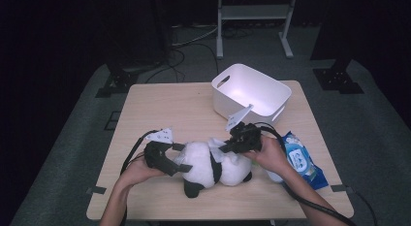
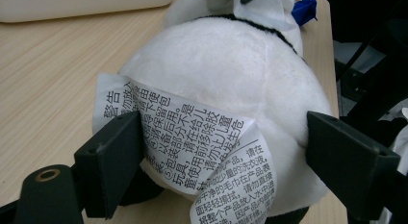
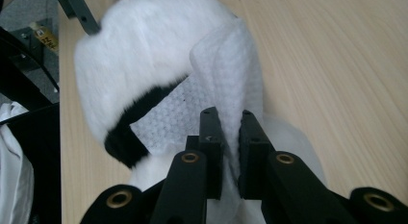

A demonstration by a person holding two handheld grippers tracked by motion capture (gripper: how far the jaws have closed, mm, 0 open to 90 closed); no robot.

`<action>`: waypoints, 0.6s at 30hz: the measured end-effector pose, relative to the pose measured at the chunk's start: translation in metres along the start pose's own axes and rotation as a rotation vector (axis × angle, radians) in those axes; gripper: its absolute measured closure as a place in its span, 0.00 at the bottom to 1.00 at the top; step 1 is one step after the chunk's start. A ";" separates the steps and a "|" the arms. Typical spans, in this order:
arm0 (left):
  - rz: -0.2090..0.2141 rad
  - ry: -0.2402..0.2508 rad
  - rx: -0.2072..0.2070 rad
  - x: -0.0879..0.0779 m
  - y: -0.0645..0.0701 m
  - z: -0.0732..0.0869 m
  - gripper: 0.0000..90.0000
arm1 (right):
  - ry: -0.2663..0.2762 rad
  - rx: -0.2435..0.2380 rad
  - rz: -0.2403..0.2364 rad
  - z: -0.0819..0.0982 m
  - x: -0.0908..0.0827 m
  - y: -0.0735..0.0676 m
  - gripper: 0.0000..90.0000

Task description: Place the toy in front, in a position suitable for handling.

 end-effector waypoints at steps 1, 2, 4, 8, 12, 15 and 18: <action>0.000 -0.003 0.001 0.000 0.000 0.000 0.16 | 0.005 0.003 0.005 0.003 -0.003 0.001 0.92; -0.001 -0.005 0.000 0.000 0.000 0.000 0.16 | 0.005 0.019 0.009 0.007 -0.006 0.002 0.92; 0.000 -0.002 -0.001 0.000 0.000 0.000 0.16 | 0.004 0.042 0.020 0.016 -0.013 0.004 0.91; 0.002 -0.001 0.003 0.000 0.000 0.000 0.16 | -0.002 0.066 0.033 0.029 -0.022 0.005 0.91; 0.010 0.002 0.016 0.001 0.002 -0.002 0.16 | -0.005 0.078 0.028 0.037 -0.024 0.004 0.91; 0.013 0.001 0.016 0.001 0.001 -0.002 0.16 | -0.006 0.068 0.027 0.032 -0.023 0.002 0.91; 0.019 0.006 0.010 0.002 0.001 -0.001 0.16 | -0.004 0.050 0.009 0.021 -0.016 -0.001 0.91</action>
Point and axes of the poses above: each handheld gripper's, and its own axes: x roughly forward along the jaws, z roughly out of its underside, y roughly to its right, the point moved 1 cm from there along x, roughly forward along the jaws, and after that the axes turned 11 degrees about -z, right-handed, at the moved point
